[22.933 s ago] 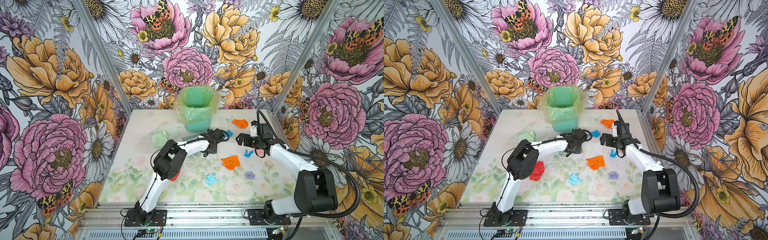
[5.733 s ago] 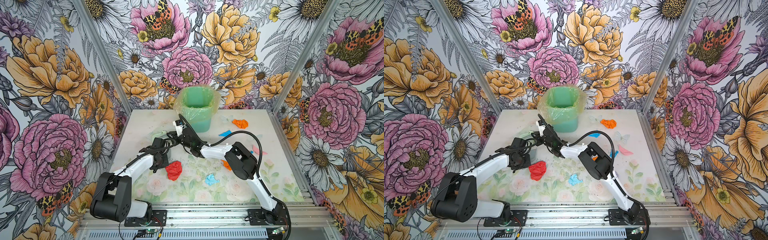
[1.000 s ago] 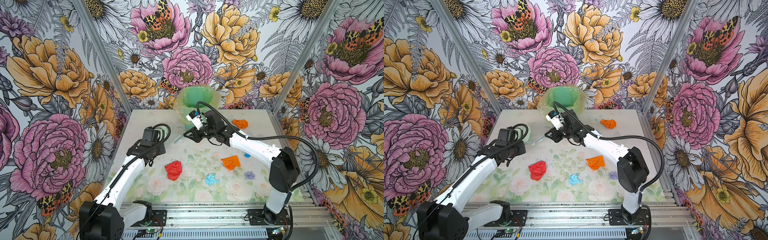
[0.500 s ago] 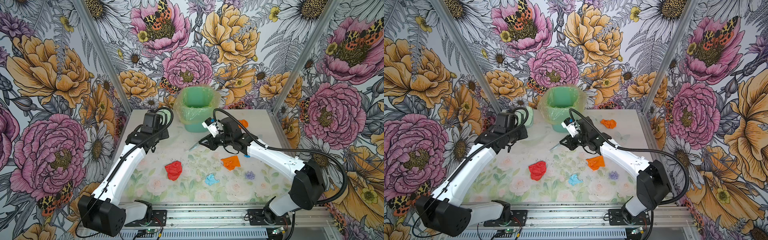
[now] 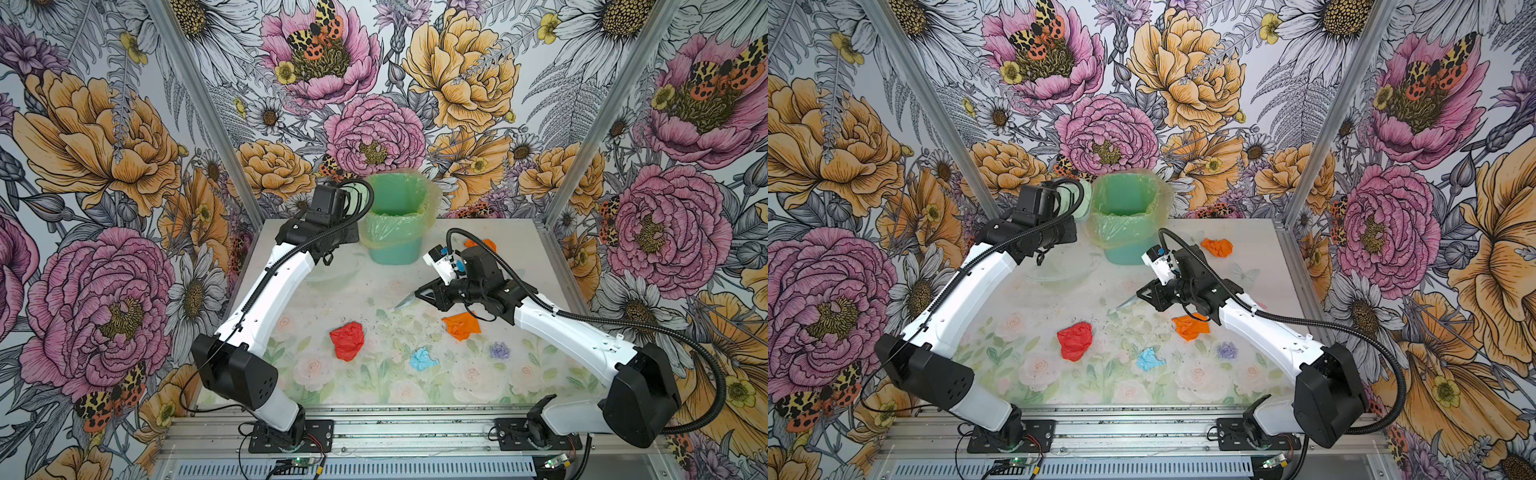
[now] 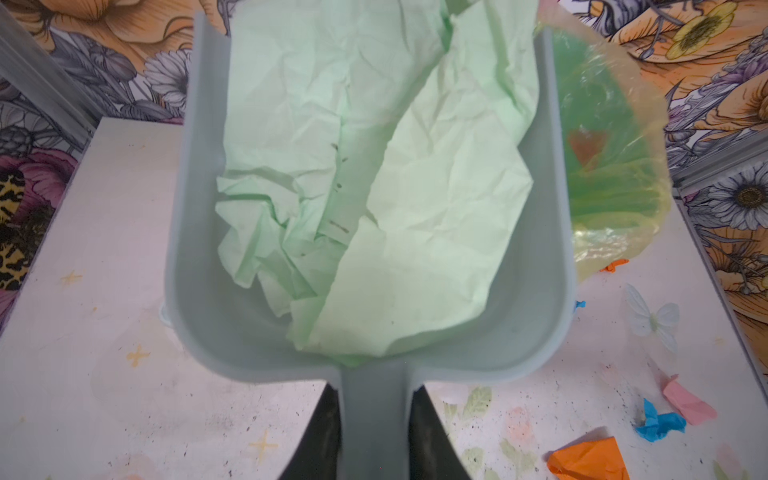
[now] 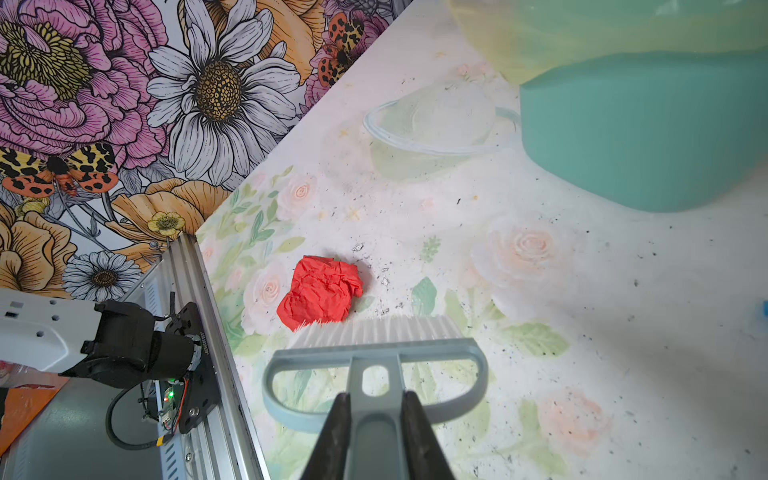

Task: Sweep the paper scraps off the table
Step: 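Carry the dustpan with the left gripper up over the green bin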

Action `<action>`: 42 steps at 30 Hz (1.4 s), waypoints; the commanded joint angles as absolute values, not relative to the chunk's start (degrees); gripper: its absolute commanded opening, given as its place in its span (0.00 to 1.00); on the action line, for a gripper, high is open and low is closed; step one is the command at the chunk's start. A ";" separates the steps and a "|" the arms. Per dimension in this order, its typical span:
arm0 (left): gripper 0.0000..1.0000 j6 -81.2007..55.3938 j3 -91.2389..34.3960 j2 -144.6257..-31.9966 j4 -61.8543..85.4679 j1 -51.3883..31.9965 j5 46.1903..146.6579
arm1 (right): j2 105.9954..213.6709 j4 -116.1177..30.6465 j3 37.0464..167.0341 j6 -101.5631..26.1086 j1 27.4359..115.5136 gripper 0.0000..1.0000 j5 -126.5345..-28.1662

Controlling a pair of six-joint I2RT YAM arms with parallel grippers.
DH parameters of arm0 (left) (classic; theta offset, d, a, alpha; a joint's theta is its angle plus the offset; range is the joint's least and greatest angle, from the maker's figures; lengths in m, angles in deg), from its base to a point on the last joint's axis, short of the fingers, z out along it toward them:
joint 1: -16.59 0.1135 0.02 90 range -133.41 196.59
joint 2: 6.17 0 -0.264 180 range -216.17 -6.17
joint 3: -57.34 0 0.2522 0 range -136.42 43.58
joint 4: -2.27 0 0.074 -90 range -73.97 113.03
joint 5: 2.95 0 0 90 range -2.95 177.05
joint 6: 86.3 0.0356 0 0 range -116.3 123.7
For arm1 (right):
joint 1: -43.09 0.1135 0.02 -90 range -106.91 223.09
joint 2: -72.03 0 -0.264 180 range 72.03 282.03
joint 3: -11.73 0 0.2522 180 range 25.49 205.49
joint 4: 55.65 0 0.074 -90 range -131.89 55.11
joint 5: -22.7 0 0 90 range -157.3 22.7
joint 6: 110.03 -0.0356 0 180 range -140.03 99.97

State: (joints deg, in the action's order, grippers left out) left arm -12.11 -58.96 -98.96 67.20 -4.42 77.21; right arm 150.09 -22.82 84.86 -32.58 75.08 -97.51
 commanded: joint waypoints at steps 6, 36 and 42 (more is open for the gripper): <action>0.00 -6.66 -78.33 -109.78 71.51 -5.94 76.15 | 146.14 -23.52 81.35 -33.20 74.39 0.00 -96.41; 0.00 20.03 -107.91 -133.87 76.14 -14.66 45.08 | 148.01 -25.49 78.37 -34.70 73.51 0.00 -96.05; 0.00 26.70 -107.75 -134.81 76.06 -14.40 41.84 | 149.61 -26.72 79.09 -35.42 73.51 0.00 -96.09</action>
State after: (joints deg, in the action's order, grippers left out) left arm 21.77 -106.70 -134.46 76.28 -14.76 46.37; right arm 148.72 -24.39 77.76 -34.53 74.12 -96.07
